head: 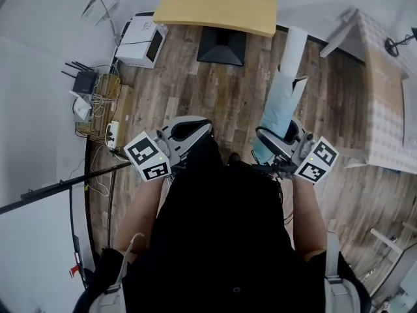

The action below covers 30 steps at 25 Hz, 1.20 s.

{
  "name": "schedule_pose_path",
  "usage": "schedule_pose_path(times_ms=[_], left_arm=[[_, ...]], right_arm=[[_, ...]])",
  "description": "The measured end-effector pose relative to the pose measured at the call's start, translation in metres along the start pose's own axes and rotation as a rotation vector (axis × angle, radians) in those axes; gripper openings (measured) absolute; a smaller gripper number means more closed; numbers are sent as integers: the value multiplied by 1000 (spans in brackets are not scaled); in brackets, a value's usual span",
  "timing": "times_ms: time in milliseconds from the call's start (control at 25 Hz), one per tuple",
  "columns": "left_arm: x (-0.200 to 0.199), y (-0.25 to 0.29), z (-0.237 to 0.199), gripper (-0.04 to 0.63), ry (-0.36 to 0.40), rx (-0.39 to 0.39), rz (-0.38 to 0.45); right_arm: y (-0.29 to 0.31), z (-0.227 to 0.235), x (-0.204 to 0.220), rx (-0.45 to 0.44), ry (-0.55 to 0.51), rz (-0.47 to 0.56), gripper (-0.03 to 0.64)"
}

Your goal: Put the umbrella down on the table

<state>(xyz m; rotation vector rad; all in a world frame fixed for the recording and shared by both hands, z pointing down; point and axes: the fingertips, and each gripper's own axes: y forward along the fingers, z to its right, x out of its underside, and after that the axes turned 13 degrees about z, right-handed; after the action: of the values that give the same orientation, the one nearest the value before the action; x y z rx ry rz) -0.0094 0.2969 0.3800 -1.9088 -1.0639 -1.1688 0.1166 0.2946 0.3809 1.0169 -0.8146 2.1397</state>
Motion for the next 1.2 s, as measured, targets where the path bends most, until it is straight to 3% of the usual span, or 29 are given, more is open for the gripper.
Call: schedule_pose_path(times_ms=[360, 680, 1200], left_arm=[[-37, 9, -93, 12, -21, 33, 33], [-78, 24, -159, 12, -28, 121, 62], [-80, 36, -226, 12, -70, 195, 55]], right_arm=[[79, 40, -6, 44, 32, 21, 278], [157, 61, -29, 66, -57, 17, 278], [182, 103, -44, 211, -83, 71, 278]])
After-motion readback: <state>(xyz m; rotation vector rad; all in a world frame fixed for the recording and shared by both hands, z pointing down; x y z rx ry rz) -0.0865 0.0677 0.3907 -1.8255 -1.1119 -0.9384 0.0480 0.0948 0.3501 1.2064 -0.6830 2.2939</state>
